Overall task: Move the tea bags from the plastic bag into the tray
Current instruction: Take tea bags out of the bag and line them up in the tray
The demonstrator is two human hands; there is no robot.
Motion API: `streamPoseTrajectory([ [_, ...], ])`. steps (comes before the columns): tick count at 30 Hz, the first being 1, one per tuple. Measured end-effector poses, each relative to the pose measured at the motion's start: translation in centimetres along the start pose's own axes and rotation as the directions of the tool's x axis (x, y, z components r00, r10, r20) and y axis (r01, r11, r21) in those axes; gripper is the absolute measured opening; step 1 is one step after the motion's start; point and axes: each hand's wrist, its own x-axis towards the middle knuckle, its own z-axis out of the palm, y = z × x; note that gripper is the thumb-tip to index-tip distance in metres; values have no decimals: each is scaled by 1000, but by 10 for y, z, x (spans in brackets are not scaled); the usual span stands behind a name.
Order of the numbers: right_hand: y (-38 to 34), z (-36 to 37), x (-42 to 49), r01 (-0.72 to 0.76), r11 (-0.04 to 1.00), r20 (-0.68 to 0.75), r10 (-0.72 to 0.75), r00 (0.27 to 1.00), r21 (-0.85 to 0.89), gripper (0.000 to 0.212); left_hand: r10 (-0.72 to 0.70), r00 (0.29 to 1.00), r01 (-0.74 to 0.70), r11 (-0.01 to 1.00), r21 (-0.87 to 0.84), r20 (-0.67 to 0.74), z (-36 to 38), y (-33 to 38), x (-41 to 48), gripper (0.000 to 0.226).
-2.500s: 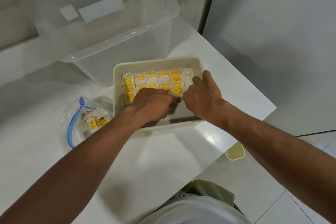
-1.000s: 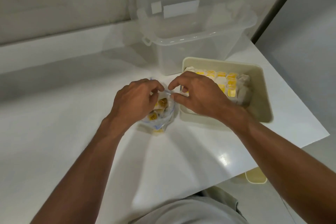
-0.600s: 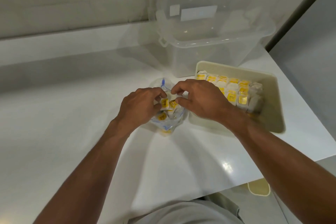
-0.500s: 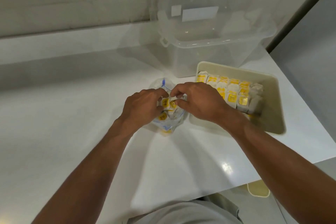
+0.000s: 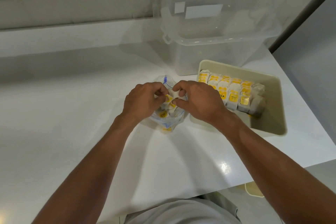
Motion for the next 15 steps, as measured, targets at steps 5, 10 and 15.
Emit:
streamPoseTrajectory([
  [5,2,5,5,-11,980,-75,26,997,201,24,30,997,1,901,-433,66,-15,14,-8,4],
  [10,9,5,8,-35,955,-128,76,989,294,6,-64,997,71,877,-475,31,-14,11,-5,12],
  [15,14,2,10,-102,951,-186,161,969,291,4,14,999,-4,966,257,-35,-2,2,5,14],
])
